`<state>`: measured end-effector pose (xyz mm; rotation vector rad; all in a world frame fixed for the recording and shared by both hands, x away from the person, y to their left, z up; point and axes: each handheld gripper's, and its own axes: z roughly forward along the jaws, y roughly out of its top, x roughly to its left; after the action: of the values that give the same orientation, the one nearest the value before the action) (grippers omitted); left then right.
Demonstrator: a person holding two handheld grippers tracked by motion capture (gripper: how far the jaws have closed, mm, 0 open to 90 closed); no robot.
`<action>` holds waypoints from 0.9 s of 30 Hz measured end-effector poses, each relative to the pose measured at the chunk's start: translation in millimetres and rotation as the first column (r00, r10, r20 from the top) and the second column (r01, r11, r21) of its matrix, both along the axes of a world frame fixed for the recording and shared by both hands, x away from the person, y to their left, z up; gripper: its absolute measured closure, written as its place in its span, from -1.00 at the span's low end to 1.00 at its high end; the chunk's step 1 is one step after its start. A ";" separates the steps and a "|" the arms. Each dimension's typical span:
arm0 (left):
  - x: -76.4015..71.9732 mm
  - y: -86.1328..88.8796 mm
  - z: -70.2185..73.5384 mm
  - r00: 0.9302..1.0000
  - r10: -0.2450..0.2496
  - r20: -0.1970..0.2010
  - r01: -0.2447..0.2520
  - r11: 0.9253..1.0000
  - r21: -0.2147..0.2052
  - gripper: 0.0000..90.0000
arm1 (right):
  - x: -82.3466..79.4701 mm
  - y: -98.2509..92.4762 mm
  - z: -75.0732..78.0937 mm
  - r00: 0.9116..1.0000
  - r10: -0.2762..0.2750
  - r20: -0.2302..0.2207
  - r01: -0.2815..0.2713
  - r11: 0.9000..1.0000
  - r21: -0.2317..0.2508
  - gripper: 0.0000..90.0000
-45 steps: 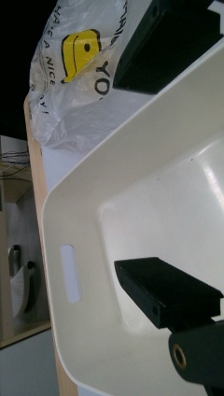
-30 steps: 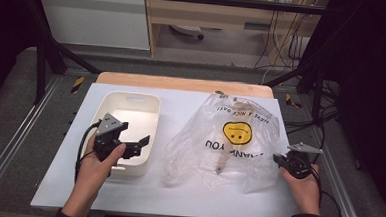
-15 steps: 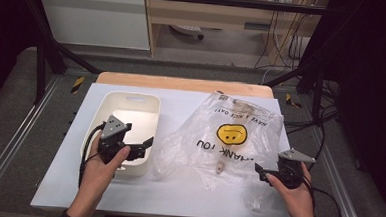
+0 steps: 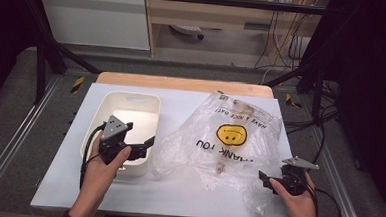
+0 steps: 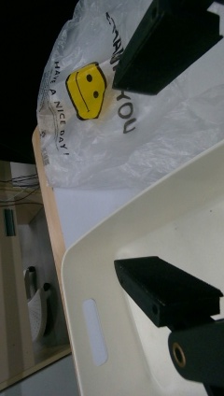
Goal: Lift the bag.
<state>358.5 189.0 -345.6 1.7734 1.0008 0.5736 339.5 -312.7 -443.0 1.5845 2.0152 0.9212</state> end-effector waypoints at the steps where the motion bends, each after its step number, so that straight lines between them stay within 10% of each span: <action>1: -0.2 0.3 0.3 1.000 0.004 0.001 -0.004 1.000 -0.003 -0.74 | -0.1 0.0 -1.0 1.000 -0.007 -0.007 0.007 1.000 -0.007 -0.85; 8: 1.7 3.5 -1.2 1.000 0.006 -0.014 -0.006 0.999 -0.038 -0.73 | 1.0 6.0 -11.0 0.997 0.046 -0.057 -0.049 0.997 -0.065 -0.78; 21: 0.8 5.2 0.8 1.000 0.010 -0.009 -0.010 0.999 -0.038 -0.73 | -4.6 7.6 -6.8 0.993 0.118 -0.025 -0.119 0.992 -0.038 0.91; 27: -0.7 3.3 1.8 1.000 0.002 -0.006 -0.002 0.999 -0.037 -0.73 | -1.4 -3.4 -4.9 0.994 0.096 -0.043 -0.097 0.995 -0.019 1.00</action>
<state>357.8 192.3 -343.8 1.7427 1.0108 0.5481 338.0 -316.1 -447.9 1.5191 2.1400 0.9054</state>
